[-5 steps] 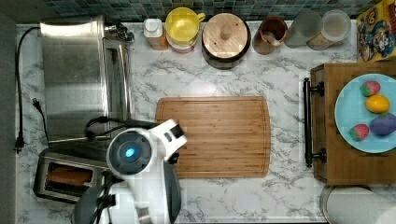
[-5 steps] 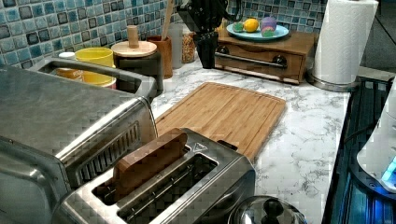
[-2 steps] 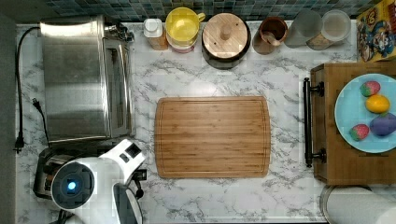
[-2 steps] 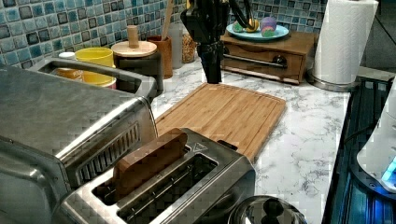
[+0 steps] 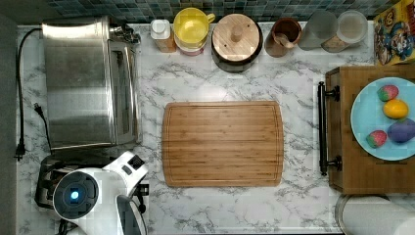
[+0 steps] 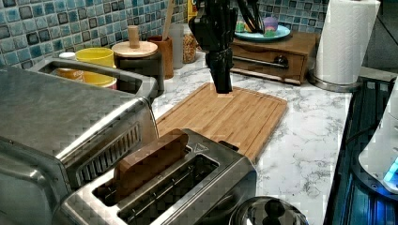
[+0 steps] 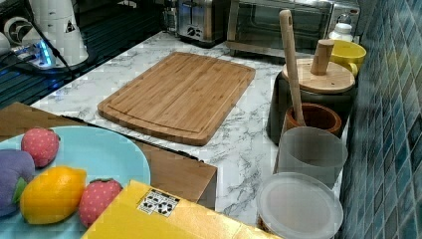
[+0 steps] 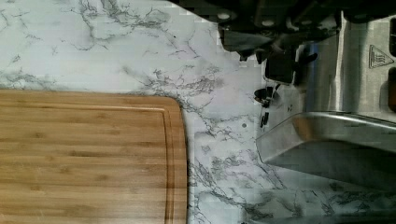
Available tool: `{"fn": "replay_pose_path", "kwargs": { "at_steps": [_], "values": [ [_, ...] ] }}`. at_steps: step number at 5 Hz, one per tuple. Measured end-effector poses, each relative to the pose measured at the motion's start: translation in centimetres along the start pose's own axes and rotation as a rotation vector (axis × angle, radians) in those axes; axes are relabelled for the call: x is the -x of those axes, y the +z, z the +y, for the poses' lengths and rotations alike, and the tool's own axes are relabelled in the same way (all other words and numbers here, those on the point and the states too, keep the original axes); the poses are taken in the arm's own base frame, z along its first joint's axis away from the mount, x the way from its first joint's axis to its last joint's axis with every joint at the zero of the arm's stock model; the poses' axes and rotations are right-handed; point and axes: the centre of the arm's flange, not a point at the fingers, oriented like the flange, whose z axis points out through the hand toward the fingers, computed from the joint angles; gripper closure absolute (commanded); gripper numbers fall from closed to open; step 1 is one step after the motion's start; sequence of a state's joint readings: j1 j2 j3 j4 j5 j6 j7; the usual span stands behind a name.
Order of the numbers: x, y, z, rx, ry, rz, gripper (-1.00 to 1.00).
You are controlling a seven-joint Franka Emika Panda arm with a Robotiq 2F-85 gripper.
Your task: Turn on the toaster.
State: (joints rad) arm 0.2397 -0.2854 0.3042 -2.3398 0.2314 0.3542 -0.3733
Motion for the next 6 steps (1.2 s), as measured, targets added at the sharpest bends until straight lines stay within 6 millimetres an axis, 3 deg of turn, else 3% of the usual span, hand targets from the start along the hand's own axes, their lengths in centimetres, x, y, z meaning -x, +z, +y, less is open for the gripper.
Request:
{"fn": "replay_pose_path", "kwargs": {
  "at_steps": [3,6],
  "values": [
    [1.4,3.3,-2.0,-0.084,-0.083,-0.032,1.0],
    [1.1,5.5,-2.7,-0.063,-0.105,-0.009,1.0]
  ]
}}
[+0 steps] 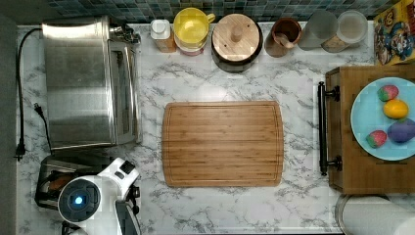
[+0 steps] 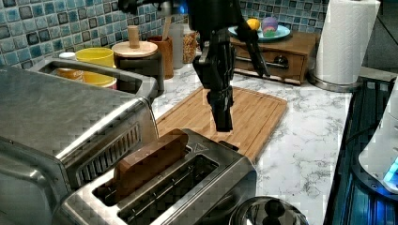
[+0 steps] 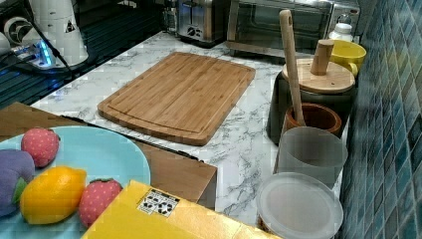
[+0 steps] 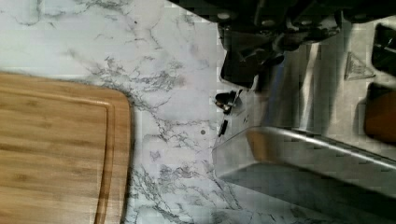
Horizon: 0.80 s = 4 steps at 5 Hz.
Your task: Turn on the toaster.
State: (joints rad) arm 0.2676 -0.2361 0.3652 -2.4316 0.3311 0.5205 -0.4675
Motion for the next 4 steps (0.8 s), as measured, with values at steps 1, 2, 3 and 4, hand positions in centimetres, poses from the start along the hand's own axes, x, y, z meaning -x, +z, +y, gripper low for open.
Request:
{"fn": "replay_pose_path", "kwargs": {
  "at_steps": [1,2,3,4],
  "values": [
    [-0.5,2.6,-0.2,0.013,0.001,-0.052,1.0],
    [-1.4,5.3,0.0,0.033,-0.004,-0.094,1.0],
    [-2.0,6.5,0.2,0.03,0.007,-0.108,1.0],
    [-1.5,6.3,0.5,0.013,0.019,-0.077,1.0]
  ]
}}
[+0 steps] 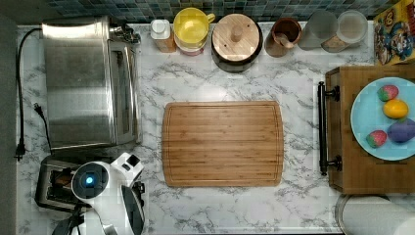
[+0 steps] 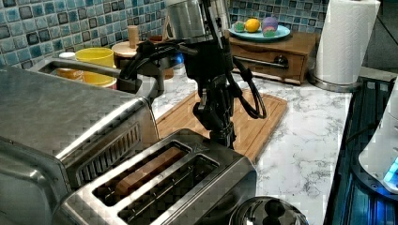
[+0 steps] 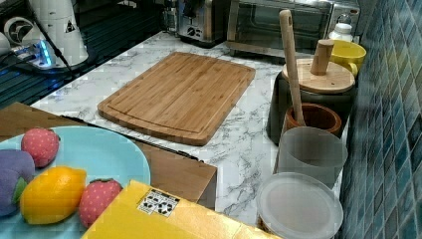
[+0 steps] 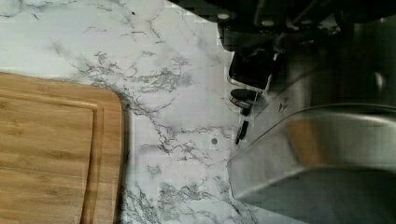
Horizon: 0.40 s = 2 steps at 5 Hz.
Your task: Turn on the toaster.
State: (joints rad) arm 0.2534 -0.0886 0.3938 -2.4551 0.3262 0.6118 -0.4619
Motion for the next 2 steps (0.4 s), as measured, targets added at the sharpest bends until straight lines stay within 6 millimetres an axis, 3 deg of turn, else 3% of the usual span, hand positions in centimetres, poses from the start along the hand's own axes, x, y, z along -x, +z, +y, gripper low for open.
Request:
{"fn": "replay_pose_path", "kwargs": {
  "at_steps": [2],
  "values": [
    [2.03,0.16,0.73,-0.023,0.017,0.069,1.0]
  ]
}}
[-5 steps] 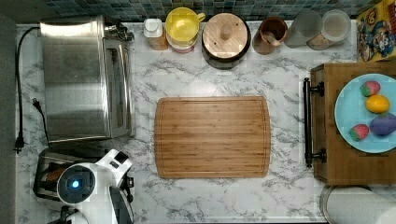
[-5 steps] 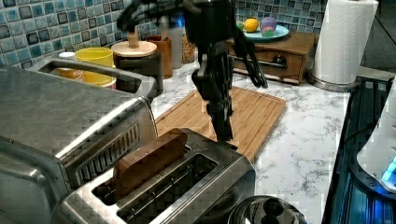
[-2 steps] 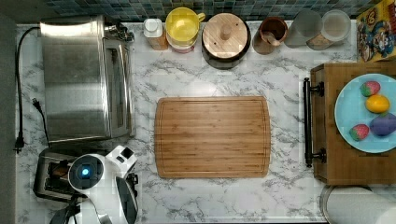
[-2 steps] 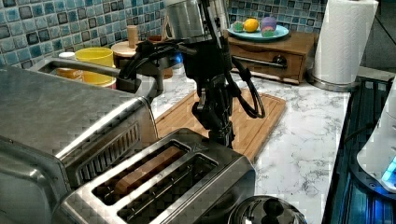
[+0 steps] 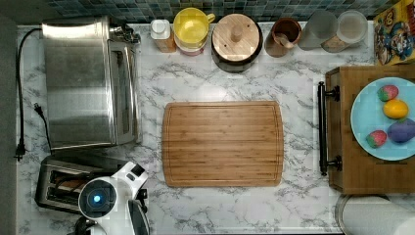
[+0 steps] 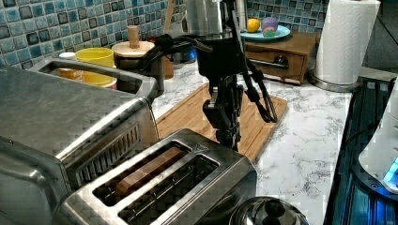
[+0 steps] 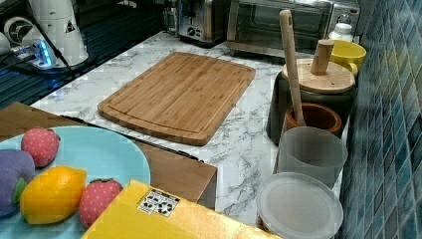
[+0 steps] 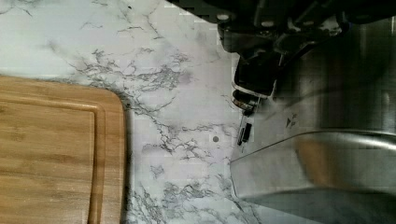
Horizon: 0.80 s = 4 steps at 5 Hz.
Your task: Turn on the toaster.
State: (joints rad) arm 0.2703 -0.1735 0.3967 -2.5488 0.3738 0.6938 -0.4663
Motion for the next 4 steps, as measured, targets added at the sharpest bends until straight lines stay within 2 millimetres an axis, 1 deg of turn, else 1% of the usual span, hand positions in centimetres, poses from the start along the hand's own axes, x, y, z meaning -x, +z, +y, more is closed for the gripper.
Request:
{"fn": "replay_pose_path", "kwargs": {
  "at_steps": [1,2,3,4],
  "values": [
    [-0.6,0.7,0.1,0.003,0.0,-0.001,1.0],
    [-1.8,2.1,0.4,-0.004,0.021,-0.046,1.0],
    [-2.7,1.9,0.7,-0.01,0.036,-0.054,1.0],
    [-2.6,1.9,0.6,-0.008,0.036,-0.052,1.0]
  ]
}}
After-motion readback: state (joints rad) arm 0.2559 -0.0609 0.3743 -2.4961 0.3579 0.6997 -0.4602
